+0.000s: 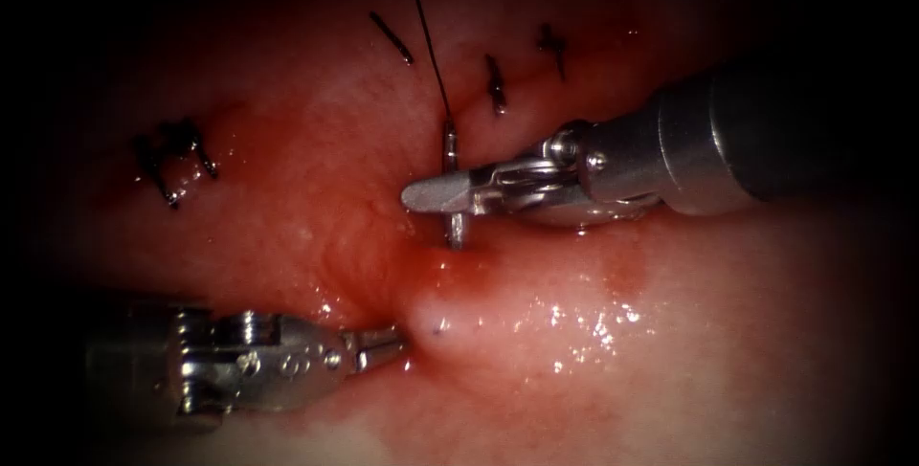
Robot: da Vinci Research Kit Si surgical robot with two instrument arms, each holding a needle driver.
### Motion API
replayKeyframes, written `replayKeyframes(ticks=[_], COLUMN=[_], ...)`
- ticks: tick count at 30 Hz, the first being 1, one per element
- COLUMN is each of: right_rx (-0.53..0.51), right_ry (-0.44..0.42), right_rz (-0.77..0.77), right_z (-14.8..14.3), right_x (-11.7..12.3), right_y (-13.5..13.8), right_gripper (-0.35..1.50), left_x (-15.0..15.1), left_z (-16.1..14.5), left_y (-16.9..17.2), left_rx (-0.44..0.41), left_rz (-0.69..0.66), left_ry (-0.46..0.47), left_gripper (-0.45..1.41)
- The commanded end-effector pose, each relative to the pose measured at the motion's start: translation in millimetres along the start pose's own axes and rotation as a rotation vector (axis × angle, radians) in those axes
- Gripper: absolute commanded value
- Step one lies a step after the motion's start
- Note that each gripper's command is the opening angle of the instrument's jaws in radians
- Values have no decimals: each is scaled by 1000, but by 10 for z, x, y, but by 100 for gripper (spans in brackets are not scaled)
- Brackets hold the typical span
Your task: Wound Closure
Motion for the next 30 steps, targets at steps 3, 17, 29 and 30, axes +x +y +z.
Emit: replayKeyframes(ticks=[3, 17, 29, 30], right_rx=[10, 14, 26, 29], right_ry=[-10, -36, -79, -81], right_rz=[-1, 3, 4, 3], right_z=[4, 4, 9, 9], right_x=[-19, -61, -100, -102], right_y=[6, 19, 20, 20], right_gripper=[-35, -35, -35, -35], left_x=[-1, -1, -1, -1], left_z=[7, 6, 4, 3], left_y=[9, 8, 6, 6], left_rx=[-2, 1, 9, 9], left_rz=[-1, -2, -2, -2], left_ry=[-1, -4, -9, -9], left_gripper=[-13, -13, -13, -13])
